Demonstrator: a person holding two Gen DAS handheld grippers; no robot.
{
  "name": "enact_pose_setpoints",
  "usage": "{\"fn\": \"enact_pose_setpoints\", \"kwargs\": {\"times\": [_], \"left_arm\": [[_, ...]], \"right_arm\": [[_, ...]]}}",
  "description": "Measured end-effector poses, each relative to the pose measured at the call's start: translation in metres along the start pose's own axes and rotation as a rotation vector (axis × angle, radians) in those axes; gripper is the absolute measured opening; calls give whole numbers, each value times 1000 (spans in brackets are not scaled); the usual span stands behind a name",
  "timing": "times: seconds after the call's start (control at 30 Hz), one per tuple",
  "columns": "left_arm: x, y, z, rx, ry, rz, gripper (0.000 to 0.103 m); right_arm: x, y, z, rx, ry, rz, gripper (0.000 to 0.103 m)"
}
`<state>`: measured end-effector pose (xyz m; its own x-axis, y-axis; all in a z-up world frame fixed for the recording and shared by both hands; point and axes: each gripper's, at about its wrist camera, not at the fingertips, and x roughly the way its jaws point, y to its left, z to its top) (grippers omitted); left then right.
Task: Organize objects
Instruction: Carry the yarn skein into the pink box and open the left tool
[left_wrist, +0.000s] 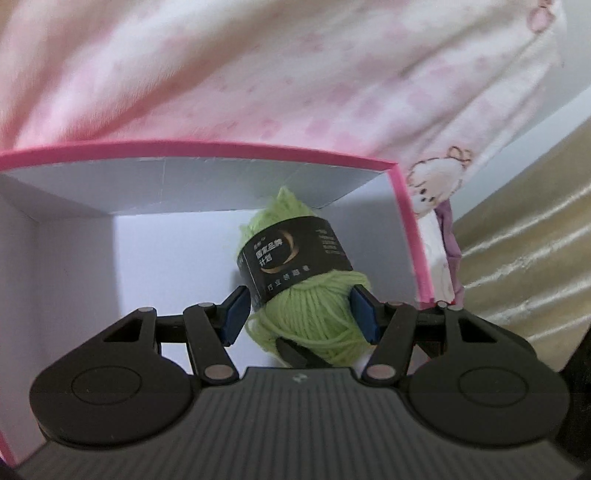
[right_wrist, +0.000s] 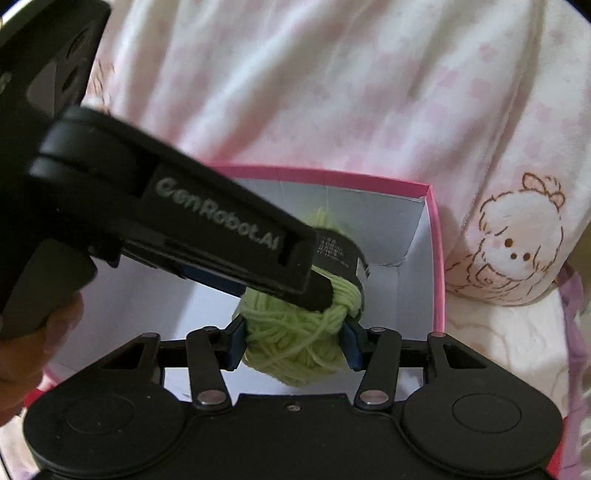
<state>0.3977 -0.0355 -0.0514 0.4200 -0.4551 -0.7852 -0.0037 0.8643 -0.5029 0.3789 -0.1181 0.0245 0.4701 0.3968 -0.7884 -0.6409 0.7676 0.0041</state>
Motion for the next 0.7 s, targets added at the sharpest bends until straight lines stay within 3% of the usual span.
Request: {"fn": "enact_pose_setpoints", "kwargs": {"times": [0.2,0.27,0.33,0.47,0.57,0.7], "left_arm": [[8,3,1,1,-2,-10,59],[11,0,-1,23,-7,12,59],[12,-1,-7,35,-9,16,50],[16,-10,-13,114,-27,30,45],[21,-19,-14,149,-40,7,43],[30,-27,-11,144,-52,-2,43]], "right_arm": [[14,15,3,-78,33,-59,54],[15,16,3,-101,62,-29,57],[11,13,1,-106,83,26,59],[-8,10,-3,-127,43,86,58],[-11,9,-3,-141,27,84,41],[-3,8,-2,-134,25,19,31]]}}
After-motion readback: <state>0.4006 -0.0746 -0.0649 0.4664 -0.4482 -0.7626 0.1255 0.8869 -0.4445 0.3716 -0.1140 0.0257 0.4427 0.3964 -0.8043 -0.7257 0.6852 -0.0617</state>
